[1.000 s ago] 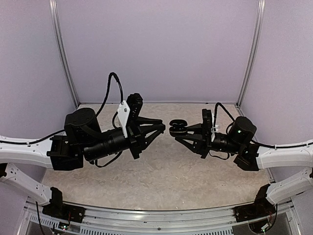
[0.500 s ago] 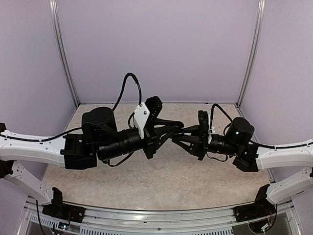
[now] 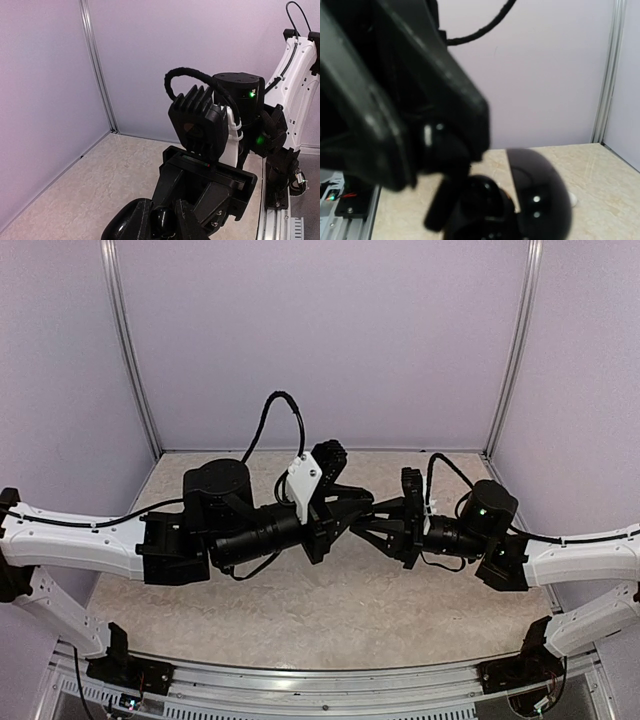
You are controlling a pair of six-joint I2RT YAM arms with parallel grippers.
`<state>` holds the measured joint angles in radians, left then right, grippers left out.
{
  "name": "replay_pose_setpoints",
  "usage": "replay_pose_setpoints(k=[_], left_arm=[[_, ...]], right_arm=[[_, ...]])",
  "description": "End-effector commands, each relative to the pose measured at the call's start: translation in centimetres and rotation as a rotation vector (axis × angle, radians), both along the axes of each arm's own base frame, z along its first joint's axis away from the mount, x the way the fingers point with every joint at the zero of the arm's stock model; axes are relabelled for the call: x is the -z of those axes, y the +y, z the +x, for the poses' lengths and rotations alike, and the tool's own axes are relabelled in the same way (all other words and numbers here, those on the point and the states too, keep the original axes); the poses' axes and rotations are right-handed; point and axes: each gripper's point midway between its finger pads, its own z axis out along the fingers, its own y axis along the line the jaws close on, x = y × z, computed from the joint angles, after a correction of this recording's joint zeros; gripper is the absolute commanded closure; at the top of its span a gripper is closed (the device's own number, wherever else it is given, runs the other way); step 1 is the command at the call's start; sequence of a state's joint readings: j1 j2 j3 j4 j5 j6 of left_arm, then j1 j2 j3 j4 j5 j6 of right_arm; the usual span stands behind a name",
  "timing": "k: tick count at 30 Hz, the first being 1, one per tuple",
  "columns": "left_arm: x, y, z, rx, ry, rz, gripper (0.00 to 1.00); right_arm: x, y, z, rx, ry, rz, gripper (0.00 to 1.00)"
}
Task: Insert the wireless bluetooth earbuds into the charging case
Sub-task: Insert the right earbud into the right side groove of the charging case.
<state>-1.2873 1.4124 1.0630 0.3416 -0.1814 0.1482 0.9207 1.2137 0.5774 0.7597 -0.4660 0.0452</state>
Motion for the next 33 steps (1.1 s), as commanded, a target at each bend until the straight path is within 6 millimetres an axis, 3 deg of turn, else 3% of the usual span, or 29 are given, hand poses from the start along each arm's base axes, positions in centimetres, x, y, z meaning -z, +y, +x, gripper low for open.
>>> replay_pose_setpoints(k=[1, 13, 33], left_arm=[[-1.4, -0.3, 0.3, -0.023, -0.024, -0.016, 0.82], [-0.9, -0.6, 1.3, -0.078, -0.032, 0.002, 0.83], [1.1, -1.4, 0.9, -0.044, 0.005, 0.034, 0.82]], right_arm=[[-1.9, 0.3, -0.3, -0.004, -0.029, 0.038, 1.00], [-2.4, 0.3, -0.4, -0.012, -0.013, 0.059, 1.00], [-3.5, -0.2, -0.4, 0.007, -0.009, 0.092, 1.00]])
